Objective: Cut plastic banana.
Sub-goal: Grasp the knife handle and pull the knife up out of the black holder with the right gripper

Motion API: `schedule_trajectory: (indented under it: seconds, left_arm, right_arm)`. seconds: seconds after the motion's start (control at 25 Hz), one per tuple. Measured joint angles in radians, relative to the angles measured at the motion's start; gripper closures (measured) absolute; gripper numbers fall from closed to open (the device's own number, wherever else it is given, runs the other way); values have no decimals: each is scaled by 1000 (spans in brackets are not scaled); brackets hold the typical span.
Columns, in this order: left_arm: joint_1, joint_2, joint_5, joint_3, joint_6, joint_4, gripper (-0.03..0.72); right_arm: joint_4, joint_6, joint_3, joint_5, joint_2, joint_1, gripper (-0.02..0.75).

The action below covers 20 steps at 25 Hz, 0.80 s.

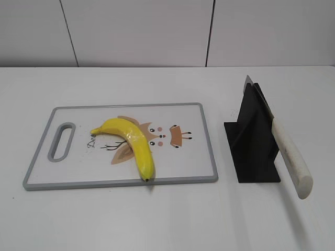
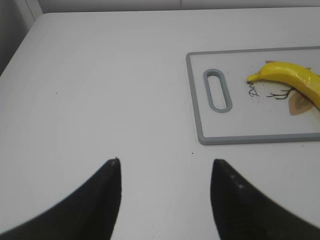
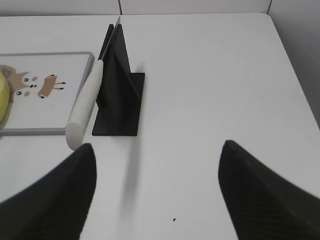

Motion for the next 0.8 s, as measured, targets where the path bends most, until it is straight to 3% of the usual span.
schedule_trajectory:
  seconds: [0.8]
  left_arm:
    - [0,0,0,0,0,0,155]
  right_arm:
    - [-4,-14,0,0,0,0,156]
